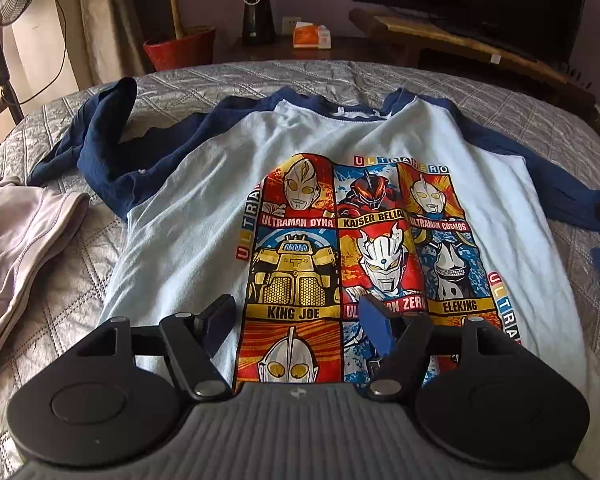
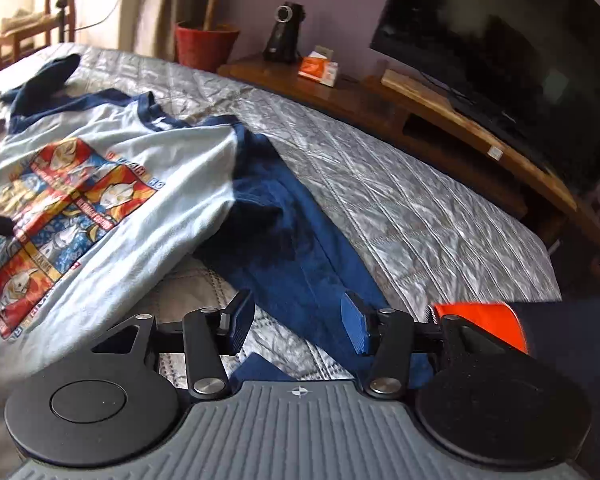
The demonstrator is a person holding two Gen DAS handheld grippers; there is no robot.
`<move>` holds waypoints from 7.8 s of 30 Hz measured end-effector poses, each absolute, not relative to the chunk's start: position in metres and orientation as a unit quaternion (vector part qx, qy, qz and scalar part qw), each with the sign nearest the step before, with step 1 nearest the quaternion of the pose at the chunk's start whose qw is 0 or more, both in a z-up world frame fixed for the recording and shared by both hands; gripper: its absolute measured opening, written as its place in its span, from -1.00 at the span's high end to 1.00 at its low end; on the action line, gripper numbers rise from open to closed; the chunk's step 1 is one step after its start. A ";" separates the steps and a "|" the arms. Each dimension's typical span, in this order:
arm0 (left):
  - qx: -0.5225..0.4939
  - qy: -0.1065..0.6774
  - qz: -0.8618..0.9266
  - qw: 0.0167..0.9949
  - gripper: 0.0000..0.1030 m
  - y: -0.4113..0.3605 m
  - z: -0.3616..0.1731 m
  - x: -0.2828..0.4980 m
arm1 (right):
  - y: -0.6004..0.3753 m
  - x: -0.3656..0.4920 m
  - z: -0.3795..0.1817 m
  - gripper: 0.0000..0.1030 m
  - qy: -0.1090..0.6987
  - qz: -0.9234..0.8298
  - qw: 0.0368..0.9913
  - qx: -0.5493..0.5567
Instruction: Fold clothes
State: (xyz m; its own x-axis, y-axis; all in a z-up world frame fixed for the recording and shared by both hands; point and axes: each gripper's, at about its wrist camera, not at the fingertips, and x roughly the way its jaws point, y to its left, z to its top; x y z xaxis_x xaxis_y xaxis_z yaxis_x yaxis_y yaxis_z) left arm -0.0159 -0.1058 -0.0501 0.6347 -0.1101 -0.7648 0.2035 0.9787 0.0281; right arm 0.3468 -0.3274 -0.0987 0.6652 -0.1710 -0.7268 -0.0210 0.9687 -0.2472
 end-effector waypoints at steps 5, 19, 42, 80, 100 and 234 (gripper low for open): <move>0.059 0.412 -0.081 0.906 -0.45 -0.112 -0.053 -0.008 | -0.306 0.374 -0.128 -0.23 0.415 0.008 0.899 -0.140; 0.121 0.387 -0.061 0.912 -0.82 -0.119 -0.056 -0.020 | -0.357 0.413 -0.093 0.80 0.375 -0.169 0.902 -0.129; 0.112 0.394 -0.065 0.910 -0.81 -0.119 -0.056 -0.009 | -0.265 0.249 -0.121 0.68 0.482 -0.040 0.873 0.060; 0.105 0.391 -0.052 0.913 -0.64 -0.112 -0.050 -0.002 | -0.239 0.556 -0.105 0.35 0.397 0.004 0.917 -0.045; 0.077 0.393 -0.020 0.916 -0.64 -0.095 -0.043 0.007 | -0.151 0.635 -0.134 -0.05 0.419 0.114 0.899 -0.053; 0.174 0.354 -0.099 0.914 -1.00 -0.101 -0.054 -0.001 | -0.383 0.336 -0.185 0.84 0.117 -0.173 0.817 0.538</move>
State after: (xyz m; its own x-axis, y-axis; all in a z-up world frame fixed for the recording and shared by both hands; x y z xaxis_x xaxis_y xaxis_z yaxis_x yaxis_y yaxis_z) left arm -0.0013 -0.1014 -0.0544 0.7299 -0.0572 -0.6812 0.3041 0.9196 0.2486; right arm 0.3357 -0.3832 -0.1854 0.9126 -0.1565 -0.3778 0.4089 0.3620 0.8377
